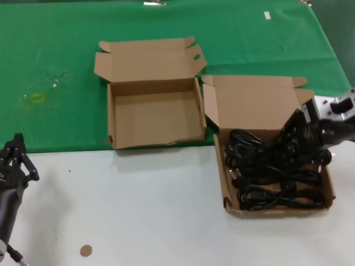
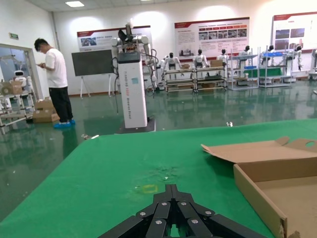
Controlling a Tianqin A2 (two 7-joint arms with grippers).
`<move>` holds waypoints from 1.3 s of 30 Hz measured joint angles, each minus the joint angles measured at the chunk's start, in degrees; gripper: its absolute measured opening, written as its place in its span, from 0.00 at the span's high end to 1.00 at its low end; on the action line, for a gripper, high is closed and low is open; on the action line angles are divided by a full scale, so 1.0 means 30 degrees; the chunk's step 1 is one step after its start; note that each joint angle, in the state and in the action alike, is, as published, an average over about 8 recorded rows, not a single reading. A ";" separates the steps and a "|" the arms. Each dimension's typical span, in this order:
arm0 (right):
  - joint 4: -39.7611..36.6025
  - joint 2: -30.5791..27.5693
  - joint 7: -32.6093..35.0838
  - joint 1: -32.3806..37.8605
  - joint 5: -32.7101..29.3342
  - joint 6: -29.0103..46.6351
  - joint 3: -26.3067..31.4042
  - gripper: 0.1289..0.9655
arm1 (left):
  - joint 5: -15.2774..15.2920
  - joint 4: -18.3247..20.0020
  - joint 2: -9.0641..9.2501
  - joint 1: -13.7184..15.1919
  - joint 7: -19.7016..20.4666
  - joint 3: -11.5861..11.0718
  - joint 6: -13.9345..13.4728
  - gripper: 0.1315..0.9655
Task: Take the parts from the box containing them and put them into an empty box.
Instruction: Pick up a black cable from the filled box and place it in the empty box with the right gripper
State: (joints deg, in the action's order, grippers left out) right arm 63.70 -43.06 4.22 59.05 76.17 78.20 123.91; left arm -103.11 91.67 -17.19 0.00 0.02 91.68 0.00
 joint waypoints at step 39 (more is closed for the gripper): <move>-1.7194 1.3955 0.4846 0.8027 0.0660 -0.7520 0.3440 0.88 | 0.0000 0.0000 0.0000 0.0000 0.0000 0.0000 0.0000 0.99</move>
State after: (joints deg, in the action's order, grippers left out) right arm 12.11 -1.20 18.75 83.13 78.15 55.63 134.23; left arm -103.12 91.67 -17.19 0.00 0.02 91.68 0.00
